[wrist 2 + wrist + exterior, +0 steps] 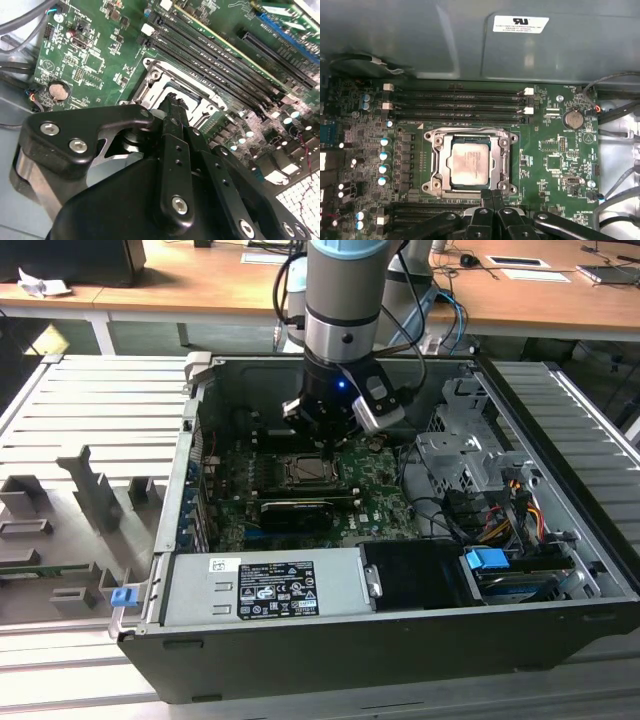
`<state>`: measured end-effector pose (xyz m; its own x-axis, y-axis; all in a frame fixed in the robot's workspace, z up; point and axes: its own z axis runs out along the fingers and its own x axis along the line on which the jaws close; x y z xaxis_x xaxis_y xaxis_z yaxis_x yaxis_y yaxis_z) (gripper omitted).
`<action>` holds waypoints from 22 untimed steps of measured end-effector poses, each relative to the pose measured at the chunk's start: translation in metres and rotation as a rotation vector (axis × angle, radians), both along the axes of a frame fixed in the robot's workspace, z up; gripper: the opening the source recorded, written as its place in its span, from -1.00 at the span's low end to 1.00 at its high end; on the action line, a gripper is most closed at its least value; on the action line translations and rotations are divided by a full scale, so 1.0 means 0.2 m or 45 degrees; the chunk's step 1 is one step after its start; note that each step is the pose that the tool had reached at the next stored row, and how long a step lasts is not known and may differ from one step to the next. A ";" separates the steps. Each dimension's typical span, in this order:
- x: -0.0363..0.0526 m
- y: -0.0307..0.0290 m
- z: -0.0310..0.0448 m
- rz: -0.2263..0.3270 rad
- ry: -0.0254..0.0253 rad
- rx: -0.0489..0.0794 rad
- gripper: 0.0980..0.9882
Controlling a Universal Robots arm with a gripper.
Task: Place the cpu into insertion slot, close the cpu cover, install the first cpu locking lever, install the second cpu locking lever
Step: 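Install the second cpu locking lever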
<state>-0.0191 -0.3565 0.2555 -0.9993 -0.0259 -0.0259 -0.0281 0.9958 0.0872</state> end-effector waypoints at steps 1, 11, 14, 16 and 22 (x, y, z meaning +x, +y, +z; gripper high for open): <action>0.000 -0.003 0.010 0.000 0.0000 0.000 -0.98; 0.000 -0.046 0.009 0.000 0.0006 -0.003 -0.98; 0.000 -0.054 0.009 0.000 0.0006 0.028 -0.98; 0.000 -0.058 0.009 0.000 0.0005 0.058 -0.98; 0.000 -0.071 0.003 0.000 0.0014 0.069 -0.98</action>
<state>-0.0191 -0.3706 0.2561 -0.9994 -0.0245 -0.0261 -0.0280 0.9896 0.1408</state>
